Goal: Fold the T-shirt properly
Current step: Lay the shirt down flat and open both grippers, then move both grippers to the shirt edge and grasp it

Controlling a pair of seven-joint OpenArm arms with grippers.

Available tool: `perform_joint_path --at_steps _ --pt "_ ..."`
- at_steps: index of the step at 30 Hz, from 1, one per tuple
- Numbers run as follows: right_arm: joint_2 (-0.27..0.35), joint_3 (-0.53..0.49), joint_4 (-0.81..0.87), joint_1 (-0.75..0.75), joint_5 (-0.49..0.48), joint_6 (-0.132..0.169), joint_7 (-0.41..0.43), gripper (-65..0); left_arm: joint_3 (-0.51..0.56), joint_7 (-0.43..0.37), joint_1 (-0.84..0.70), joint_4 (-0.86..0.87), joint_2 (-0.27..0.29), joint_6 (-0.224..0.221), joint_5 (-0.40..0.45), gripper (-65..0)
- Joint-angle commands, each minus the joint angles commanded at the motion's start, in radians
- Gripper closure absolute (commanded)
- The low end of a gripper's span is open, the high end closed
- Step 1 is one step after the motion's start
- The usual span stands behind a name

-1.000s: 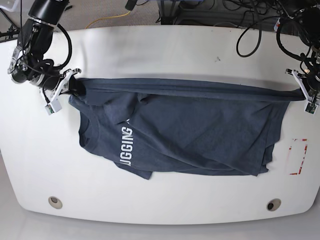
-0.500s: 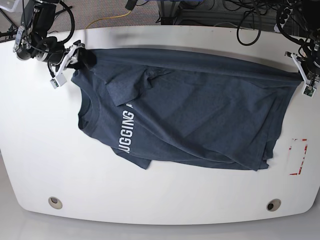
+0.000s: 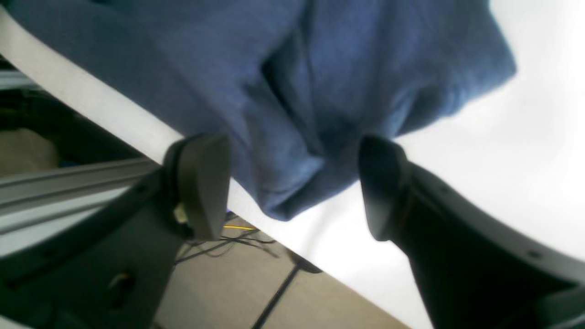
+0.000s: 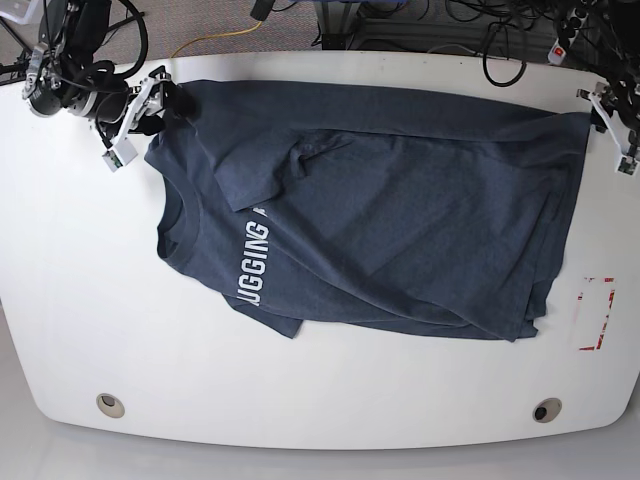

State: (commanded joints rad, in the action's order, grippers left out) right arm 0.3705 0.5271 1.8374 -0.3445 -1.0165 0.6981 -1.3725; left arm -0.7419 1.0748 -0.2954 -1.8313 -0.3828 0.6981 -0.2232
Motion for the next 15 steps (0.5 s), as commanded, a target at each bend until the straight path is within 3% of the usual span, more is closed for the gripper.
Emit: perform_joint_path --at_steps 4,15 --pt "-0.054 -0.003 -0.002 0.051 0.009 0.0 0.0 -42.3 -0.032 0.0 0.034 0.018 0.003 0.0 -0.018 -31.8" --pt "-0.16 -0.089 -0.021 0.207 0.226 0.0 0.0 -42.3 -0.032 -0.002 0.052 0.037 0.005 0.0 -0.02 -31.8"
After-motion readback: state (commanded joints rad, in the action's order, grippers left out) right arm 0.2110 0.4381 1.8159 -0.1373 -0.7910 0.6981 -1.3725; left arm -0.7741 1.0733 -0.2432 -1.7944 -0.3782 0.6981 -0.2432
